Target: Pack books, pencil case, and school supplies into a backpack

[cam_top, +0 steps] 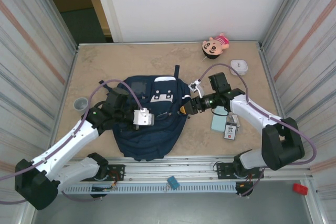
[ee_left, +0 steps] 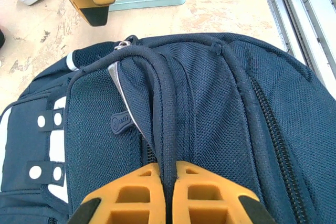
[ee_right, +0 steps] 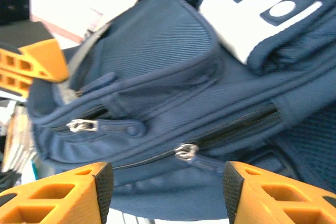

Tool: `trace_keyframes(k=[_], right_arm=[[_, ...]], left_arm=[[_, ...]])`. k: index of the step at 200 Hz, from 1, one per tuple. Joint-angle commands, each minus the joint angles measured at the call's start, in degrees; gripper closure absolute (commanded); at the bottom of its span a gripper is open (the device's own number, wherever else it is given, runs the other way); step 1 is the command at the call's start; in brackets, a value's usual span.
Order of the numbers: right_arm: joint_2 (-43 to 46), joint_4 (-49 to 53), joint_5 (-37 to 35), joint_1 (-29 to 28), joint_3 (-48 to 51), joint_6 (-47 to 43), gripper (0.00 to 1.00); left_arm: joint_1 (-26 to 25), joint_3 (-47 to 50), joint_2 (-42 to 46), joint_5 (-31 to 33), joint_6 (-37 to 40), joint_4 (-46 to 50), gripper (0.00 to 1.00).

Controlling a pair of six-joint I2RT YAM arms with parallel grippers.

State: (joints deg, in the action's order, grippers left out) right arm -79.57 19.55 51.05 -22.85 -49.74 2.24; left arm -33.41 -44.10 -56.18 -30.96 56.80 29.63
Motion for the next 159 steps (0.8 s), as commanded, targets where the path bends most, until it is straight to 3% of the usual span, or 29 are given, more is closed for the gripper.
trace_keyframes(k=[1, 38, 125, 133, 159], right_arm=[[-0.94, -0.01, -6.31, -2.03, -0.02, -3.25, 0.41], [-2.03, -3.91, -9.5, -4.92, 3.13, -6.13, 0.41], [-5.35, -7.9, -8.51, -5.72, 1.4, -9.0, 0.44], [-5.44, -8.08, -8.51, -5.81, 1.42, -8.88, 0.47], [-4.71, -8.01, -7.95, -5.72, 1.56, -8.17, 0.72]], left_arm=[[0.58, -0.66, 2.12, -2.12, 0.64, -5.78, 1.0], [1.38, -0.48, 2.5, -2.98, 0.32, -6.36, 1.0], [2.3, -0.65, 2.75, -5.67, -0.64, -7.38, 1.0], [2.43, -0.69, 2.83, -5.8, -0.72, -7.48, 1.0], [2.54, -0.62, 2.92, -5.46, -0.67, -7.55, 1.0]])
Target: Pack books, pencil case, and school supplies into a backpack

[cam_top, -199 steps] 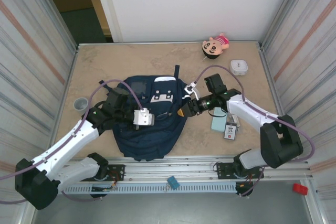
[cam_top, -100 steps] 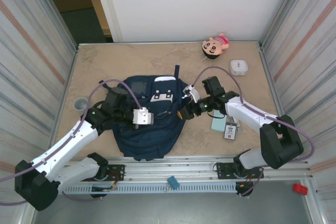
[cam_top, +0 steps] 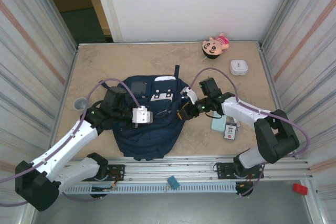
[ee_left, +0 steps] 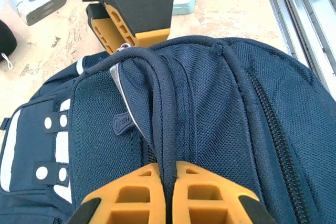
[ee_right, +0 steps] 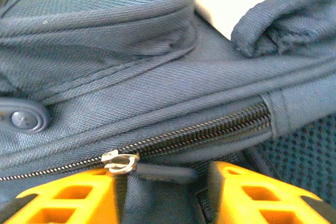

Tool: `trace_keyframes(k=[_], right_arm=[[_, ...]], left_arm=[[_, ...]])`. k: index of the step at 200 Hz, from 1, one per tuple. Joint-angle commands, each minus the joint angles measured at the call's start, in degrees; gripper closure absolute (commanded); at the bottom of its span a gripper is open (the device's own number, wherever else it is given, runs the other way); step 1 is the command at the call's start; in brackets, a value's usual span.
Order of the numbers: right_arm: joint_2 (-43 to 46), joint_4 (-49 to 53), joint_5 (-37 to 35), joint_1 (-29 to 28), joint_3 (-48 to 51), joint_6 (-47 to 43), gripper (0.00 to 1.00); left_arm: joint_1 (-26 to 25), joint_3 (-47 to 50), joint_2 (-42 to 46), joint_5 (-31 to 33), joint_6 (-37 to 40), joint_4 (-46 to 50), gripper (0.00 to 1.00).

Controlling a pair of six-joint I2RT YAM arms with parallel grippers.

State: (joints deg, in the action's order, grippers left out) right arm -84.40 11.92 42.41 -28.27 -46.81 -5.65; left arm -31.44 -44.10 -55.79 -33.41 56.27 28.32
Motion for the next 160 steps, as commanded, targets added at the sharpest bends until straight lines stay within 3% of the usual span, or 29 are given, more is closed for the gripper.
trace_keyframes(k=[1, 43, 91, 104, 117, 124, 160], right_arm=[[0.2, -0.35, 0.71, -0.25, -1.36, -0.26, 0.73], [4.42, 0.16, 5.89, 1.83, -0.93, 2.58, 0.92], [6.3, 0.62, 6.07, 2.43, -0.59, 3.07, 0.95], [5.86, 1.07, 3.04, 2.04, -0.7, 2.12, 0.84], [5.66, 0.97, -0.34, 1.19, -0.02, 0.52, 0.55], [5.49, 0.55, -0.93, 0.95, 0.2, -0.11, 0.46], [4.89, -3.46, -2.89, 0.08, 2.07, -2.55, 0.36]], left_arm=[[0.54, -0.58, 2.53, -3.0, -0.13, -6.25, 1.0], [0.59, -0.15, 2.39, -1.21, 0.09, -6.43, 1.0], [0.52, 0.06, 2.19, -1.92, -0.19, -7.09, 1.0], [0.67, -0.18, 2.41, -2.35, -0.69, -7.39, 1.0], [1.22, -0.09, 2.88, -4.06, -1.48, -7.96, 1.0], [1.85, 0.1, 3.13, -5.29, -2.04, -8.54, 1.0], [4.83, 0.52, 4.04, -10.81, -4.56, -11.08, 1.0]])
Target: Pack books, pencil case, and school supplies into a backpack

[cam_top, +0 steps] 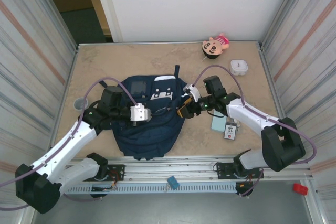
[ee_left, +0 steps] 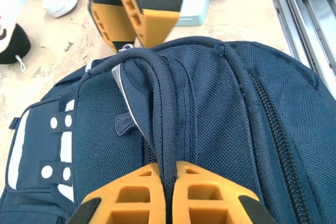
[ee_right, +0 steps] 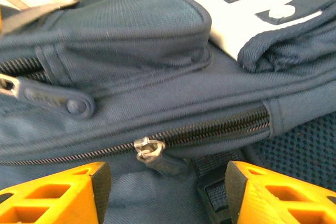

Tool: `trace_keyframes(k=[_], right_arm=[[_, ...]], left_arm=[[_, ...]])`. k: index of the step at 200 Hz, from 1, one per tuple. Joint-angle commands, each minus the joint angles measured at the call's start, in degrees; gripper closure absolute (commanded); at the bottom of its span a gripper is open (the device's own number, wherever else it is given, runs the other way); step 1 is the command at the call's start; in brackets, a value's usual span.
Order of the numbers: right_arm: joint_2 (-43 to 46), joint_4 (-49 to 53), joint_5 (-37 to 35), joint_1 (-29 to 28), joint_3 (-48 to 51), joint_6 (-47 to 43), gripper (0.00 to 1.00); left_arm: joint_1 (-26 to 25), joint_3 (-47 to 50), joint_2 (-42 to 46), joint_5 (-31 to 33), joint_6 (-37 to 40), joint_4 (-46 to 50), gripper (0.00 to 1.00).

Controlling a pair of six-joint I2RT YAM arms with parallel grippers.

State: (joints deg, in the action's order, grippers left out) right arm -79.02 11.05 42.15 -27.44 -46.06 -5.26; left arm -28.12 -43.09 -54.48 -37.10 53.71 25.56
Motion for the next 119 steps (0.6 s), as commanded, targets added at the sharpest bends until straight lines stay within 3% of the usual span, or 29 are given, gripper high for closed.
trace_keyframes(k=[1, 61, 72, 98, 119], right_arm=[[-0.55, -2.69, -2.7, -0.81, 1.37, -2.97, 0.36], [-2.87, -7.45, -3.1, -2.79, -0.92, -4.21, 0.39], [-3.52, -7.46, -2.41, -2.86, -1.69, -4.23, 0.47], [-3.58, -6.37, -1.79, -2.71, -2.17, -4.2, 0.77], [-2.36, -4.51, -0.4, -2.05, -2.19, -3.75, 0.88]], left_arm=[[1.5, -0.49, 2.76, -7.16, -2.06, -8.29, 1.0], [1.58, -0.87, 1.97, -9.48, -2.1, -7.8, 1.0], [1.58, -0.85, 1.83, -9.57, -2.12, -7.96, 1.0], [1.6, -0.8, 1.82, -8.4, -2.03, -7.93, 1.0], [1.58, -0.27, 1.75, -6.02, -2.01, -8.33, 1.0]])
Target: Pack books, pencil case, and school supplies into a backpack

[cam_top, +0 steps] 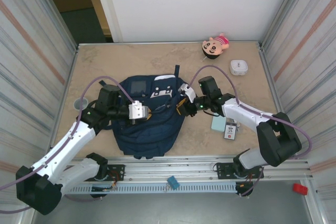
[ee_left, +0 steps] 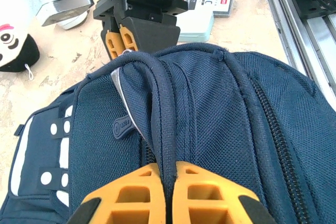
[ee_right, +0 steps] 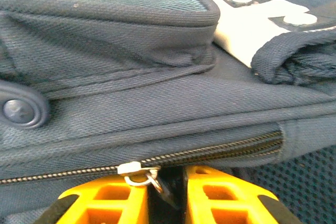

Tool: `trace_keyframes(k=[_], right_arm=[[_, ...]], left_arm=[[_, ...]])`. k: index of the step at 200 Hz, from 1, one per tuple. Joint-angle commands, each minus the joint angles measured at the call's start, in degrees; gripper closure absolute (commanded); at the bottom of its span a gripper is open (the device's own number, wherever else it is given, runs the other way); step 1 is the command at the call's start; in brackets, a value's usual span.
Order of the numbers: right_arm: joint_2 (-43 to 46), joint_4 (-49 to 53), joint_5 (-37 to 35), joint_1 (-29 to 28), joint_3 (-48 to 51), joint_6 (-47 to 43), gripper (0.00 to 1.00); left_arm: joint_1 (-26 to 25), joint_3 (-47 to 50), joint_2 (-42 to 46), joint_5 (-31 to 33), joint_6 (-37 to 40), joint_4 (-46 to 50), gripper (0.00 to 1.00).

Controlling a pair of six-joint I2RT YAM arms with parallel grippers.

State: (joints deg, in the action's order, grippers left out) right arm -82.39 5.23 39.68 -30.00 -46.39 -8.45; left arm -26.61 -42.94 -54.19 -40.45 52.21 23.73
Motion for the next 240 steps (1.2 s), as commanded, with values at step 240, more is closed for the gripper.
trace_keyframes(k=[240], right_arm=[[-2.24, 38.61, 7.72, -2.79, -20.8, 16.63, 1.0]], left_arm=[[-14.47, -4.57, -9.19, 47.61, -28.8, -11.88, 1.0]])
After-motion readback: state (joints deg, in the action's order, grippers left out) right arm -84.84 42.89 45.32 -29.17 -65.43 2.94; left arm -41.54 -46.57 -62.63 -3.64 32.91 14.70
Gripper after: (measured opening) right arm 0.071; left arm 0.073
